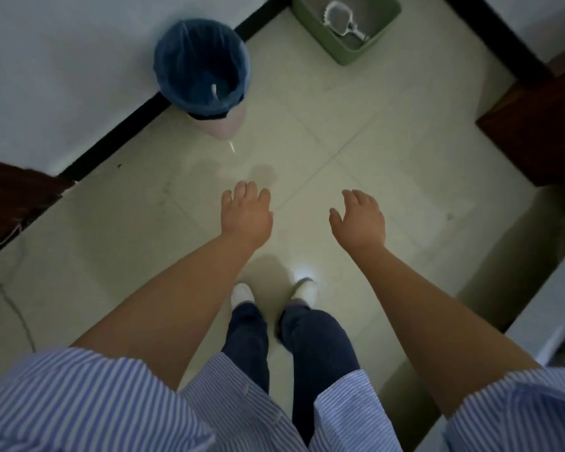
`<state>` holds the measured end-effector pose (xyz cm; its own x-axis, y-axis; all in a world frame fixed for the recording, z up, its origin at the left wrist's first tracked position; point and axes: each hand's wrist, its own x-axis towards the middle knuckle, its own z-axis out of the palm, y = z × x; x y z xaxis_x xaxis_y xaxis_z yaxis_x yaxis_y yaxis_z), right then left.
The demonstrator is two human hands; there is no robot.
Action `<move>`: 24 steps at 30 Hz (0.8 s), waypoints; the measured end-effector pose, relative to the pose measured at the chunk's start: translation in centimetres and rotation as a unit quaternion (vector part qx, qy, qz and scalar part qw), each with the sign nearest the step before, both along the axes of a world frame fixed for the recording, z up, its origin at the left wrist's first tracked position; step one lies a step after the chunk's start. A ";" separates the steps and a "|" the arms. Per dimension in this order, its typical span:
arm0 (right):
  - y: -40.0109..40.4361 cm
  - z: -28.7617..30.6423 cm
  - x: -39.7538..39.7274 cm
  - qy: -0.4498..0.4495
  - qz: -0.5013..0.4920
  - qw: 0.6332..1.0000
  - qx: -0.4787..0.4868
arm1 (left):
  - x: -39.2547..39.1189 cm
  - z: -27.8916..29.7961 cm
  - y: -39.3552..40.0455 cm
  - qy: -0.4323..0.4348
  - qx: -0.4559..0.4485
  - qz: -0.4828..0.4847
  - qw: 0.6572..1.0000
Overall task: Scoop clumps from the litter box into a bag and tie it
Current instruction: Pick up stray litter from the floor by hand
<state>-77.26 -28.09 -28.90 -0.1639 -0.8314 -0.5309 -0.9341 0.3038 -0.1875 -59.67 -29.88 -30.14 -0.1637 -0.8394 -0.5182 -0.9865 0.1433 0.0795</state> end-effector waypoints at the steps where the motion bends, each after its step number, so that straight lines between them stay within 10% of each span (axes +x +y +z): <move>1: -2.0 -0.1 -1.2 -0.003 0.000 1.000 0.001 | -1.2 0.0 -2.4 -0.001 -0.002 -0.006 1.000; 24: -44.0 -16.1 -17.3 -0.020 0.146 0.986 0.071 | -14.0 -16.3 -40.9 0.021 0.086 0.124 0.988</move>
<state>-94.60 -72.09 -45.00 0.0957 -0.7565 -0.6469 -0.9783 0.0485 -0.2015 -73.69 -70.83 -46.46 0.0120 -0.7571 -0.6532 -0.9849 -0.1219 0.1233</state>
